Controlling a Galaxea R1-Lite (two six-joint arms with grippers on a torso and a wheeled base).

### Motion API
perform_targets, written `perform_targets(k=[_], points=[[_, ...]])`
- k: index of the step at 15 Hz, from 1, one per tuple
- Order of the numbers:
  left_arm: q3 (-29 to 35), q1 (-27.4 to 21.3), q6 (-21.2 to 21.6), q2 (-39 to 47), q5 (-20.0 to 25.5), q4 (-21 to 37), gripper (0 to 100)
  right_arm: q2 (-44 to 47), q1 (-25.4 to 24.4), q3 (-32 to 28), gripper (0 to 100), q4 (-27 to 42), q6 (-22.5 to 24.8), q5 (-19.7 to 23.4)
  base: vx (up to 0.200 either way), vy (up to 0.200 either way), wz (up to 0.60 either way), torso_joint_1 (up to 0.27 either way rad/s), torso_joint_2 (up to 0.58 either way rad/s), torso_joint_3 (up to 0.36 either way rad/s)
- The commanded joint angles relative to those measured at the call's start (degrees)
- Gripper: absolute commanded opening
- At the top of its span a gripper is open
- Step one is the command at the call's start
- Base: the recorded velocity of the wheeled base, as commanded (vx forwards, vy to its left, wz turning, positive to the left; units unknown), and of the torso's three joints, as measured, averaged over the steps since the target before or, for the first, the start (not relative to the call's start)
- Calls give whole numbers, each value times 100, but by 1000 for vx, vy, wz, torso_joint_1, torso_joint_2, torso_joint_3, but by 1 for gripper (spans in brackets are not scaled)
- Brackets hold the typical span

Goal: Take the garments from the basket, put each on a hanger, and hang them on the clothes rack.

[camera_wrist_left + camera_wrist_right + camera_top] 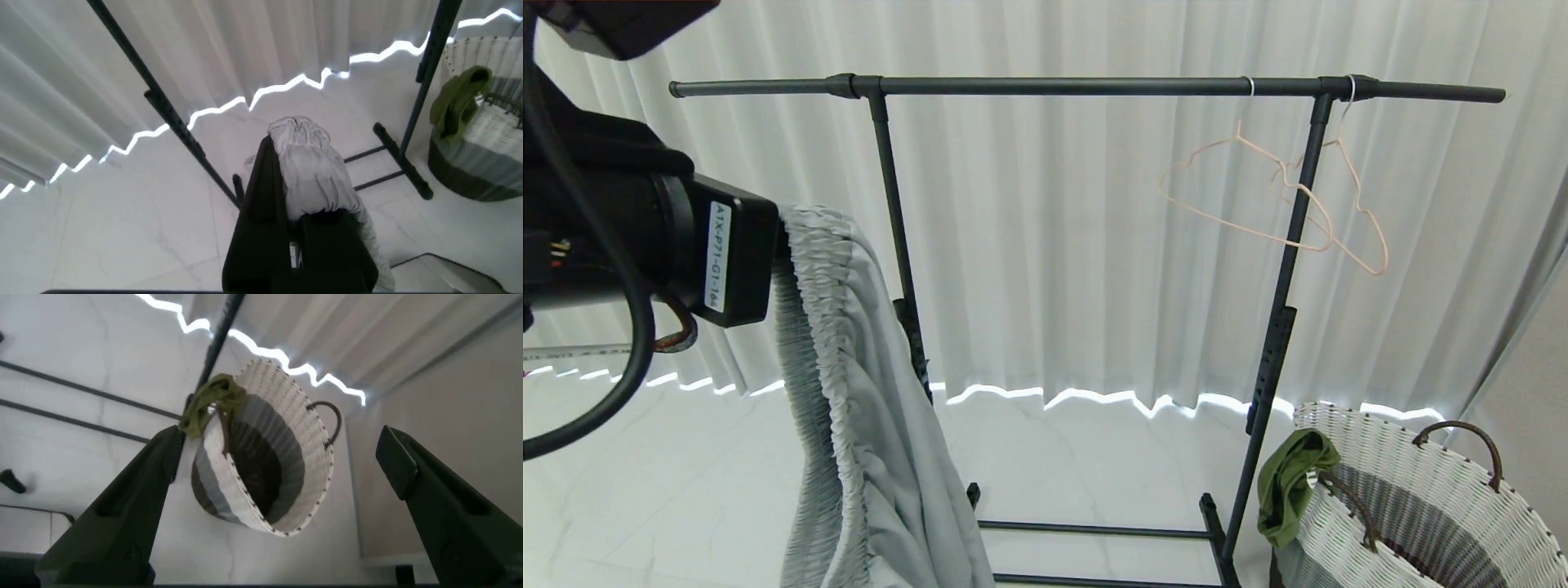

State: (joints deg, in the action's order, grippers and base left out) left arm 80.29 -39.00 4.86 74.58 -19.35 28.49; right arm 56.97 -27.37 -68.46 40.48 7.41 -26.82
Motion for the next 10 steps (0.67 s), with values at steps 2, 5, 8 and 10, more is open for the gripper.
perform_targets(k=[2,5,8,10], points=[[-22,-3,23,-40,1,-300,0,-28,223,8,100,-6,-38,36,0,0,0,103,-298,-190],[-22,-3,41,-67,1,-370,0,-19,223,17,100,-23,-117,36,0,0,0,160,-424,-258],[4,-3,32,-93,10,-379,0,-19,223,17,100,-32,-187,45,0,0,0,183,-463,-273],[4,-3,32,-137,19,-379,0,-28,223,96,100,-32,-249,45,0,0,0,205,-474,-278]])
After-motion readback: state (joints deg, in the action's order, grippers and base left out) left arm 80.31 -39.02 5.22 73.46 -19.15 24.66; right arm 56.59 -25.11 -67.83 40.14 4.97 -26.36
